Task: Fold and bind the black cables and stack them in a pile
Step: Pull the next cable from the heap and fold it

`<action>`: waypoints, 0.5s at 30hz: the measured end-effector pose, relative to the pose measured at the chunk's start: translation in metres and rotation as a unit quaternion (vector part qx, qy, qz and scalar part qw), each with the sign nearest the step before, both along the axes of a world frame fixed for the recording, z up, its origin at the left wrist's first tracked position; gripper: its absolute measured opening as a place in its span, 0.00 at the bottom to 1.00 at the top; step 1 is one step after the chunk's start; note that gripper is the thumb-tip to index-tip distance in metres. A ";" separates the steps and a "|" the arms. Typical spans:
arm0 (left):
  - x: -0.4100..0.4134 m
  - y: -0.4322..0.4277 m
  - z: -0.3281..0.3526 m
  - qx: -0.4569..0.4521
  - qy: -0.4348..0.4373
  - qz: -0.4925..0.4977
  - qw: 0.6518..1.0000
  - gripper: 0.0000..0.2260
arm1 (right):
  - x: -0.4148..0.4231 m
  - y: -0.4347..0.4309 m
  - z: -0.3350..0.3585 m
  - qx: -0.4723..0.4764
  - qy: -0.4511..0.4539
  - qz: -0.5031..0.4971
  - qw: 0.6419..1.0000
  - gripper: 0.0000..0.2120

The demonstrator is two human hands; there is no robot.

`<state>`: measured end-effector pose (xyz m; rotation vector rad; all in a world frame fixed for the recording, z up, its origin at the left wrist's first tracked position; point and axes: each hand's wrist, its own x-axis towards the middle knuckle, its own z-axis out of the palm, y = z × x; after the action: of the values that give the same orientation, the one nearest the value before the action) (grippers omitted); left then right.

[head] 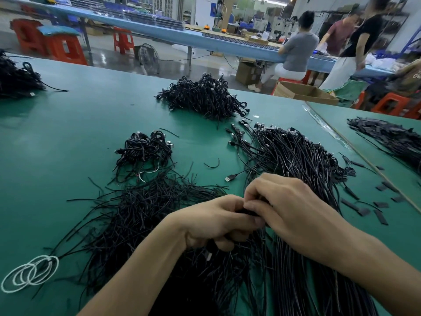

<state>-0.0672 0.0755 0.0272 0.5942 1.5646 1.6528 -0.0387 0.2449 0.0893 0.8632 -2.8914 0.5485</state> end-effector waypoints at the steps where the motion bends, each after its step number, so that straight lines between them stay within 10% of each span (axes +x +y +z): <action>1: 0.001 0.000 0.000 -0.007 -0.001 -0.005 1.000 0.12 | 0.002 0.000 -0.001 0.006 0.003 0.008 1.000 0.05; 15: 0.004 0.004 -0.002 -0.106 0.053 -0.025 0.993 0.13 | -0.003 0.002 0.001 0.088 -0.044 -0.043 0.994 0.06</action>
<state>-0.0636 0.0798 0.0249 0.6120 1.7594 1.4153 -0.0415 0.2473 0.0902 0.7454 -3.0780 0.3376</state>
